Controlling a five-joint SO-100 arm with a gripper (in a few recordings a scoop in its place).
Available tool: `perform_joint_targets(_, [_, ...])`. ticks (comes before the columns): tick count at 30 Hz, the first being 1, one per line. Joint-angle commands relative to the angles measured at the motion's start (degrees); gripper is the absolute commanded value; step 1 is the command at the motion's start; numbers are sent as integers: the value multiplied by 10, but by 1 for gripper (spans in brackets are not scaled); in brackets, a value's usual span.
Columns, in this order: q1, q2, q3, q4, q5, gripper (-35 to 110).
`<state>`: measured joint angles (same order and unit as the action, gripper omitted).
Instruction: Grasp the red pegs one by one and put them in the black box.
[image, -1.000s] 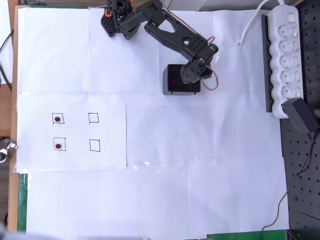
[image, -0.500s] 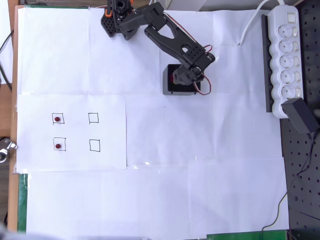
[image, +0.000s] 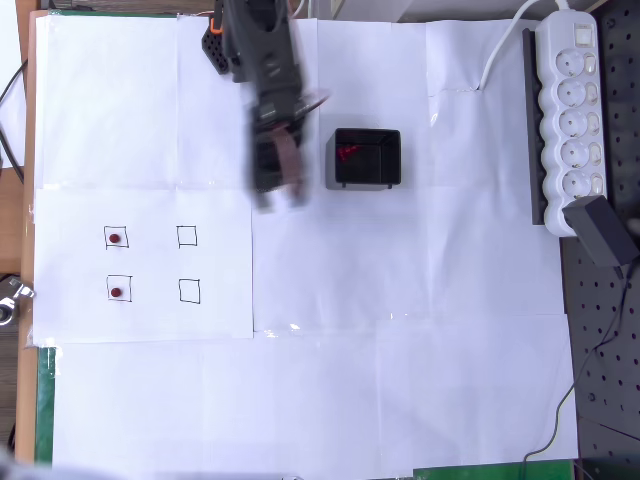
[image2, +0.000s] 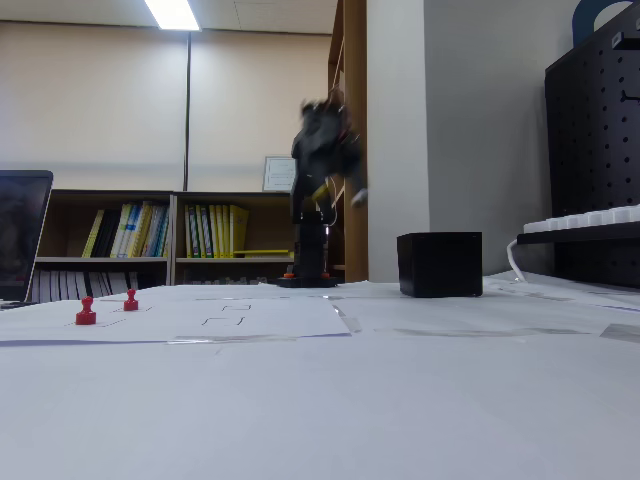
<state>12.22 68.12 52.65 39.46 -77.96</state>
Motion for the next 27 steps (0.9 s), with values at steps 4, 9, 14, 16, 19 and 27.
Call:
perform_joint_targets(4, [164, 104, -67, -352, -25, 11])
perform_joint_targets(9, [186, 210, -117, -614, -90, 14])
perform_joint_targets(14, [205, 301, -84, -681, -99, 14])
perform_joint_targets(16, [207, 331, -62, -689, -105, 14])
perform_joint_targets(19, [208, 360, -27, -696, -112, 15])
perform_joint_targets(27, [214, 414, 21, -714, -120, 15])
